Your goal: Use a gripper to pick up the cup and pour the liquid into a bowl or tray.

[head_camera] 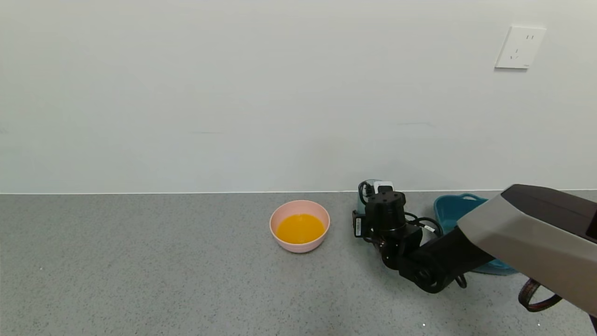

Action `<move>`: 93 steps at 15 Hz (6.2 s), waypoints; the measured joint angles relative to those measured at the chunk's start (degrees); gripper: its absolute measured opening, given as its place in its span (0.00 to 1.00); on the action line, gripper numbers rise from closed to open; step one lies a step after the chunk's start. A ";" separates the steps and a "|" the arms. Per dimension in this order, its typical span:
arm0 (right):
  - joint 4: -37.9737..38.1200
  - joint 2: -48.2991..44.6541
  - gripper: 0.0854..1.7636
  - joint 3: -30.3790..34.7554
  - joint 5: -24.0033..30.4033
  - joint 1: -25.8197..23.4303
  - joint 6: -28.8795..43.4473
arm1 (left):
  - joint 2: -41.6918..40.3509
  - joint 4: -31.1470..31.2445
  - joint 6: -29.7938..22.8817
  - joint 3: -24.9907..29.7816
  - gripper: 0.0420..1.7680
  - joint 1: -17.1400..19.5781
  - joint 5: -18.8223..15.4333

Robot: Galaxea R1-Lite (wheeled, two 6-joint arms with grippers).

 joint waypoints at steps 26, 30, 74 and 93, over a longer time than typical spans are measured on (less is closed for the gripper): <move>-5.78 10.67 0.73 -7.69 -0.45 -2.82 -2.15 | 0.00 0.00 0.02 0.00 0.97 0.00 0.00; -5.73 10.84 0.73 -7.67 -0.59 -2.79 -2.16 | 0.00 0.00 0.00 0.00 0.97 0.00 0.02; 30.05 -46.64 0.96 26.42 10.35 5.73 -5.02 | 0.00 -0.02 0.00 0.00 0.97 0.00 0.00; 53.52 -95.76 0.96 35.43 19.09 -18.88 -12.68 | 0.00 0.00 0.00 0.00 0.97 0.00 0.02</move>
